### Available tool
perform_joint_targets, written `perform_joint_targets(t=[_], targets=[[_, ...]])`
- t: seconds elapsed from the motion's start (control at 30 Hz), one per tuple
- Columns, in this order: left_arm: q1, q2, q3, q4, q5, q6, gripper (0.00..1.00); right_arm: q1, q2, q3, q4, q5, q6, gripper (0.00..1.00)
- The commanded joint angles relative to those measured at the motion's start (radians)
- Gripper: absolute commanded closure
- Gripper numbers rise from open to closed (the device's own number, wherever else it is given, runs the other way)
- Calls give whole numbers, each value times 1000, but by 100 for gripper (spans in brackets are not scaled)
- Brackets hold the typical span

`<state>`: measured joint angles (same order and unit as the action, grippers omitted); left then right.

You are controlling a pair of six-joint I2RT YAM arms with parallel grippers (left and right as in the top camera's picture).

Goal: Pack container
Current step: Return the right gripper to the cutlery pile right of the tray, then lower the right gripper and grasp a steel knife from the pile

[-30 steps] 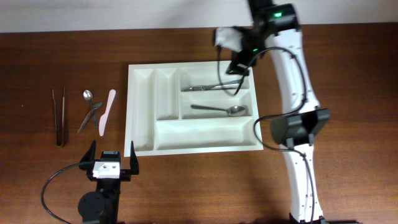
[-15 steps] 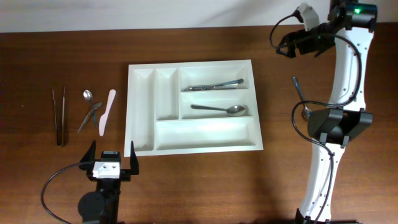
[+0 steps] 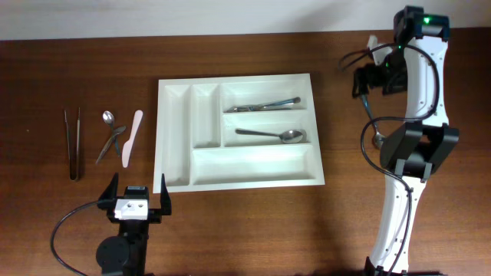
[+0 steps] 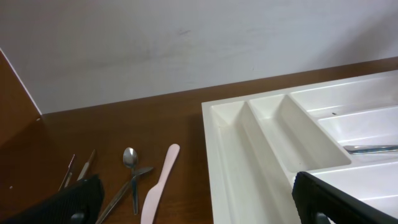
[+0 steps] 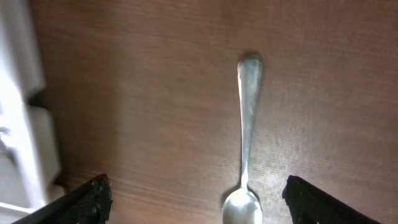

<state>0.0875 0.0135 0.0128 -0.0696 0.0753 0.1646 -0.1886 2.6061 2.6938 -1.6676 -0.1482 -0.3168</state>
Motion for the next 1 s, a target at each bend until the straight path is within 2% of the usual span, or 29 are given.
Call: perform_joint_targets(t=[0.0,0.27,0.6,0.83,0.97], targets=[[5,-8,-4,-3,14,10,1,-21,13,-72,11,53,29,12],[5,-8,-4,-3,14,10,1,-36,13,-187,34,56,43,28],[5,-8,-4,-3,14,10,1,-49,13,-327,83,82,65,29],[5,-8,-4,-3,14,10,1,-49,13,-377,147,143,157,34],[5,-8,-4,-3,14,10,1,-49,13,-385,163,172,187,46]])
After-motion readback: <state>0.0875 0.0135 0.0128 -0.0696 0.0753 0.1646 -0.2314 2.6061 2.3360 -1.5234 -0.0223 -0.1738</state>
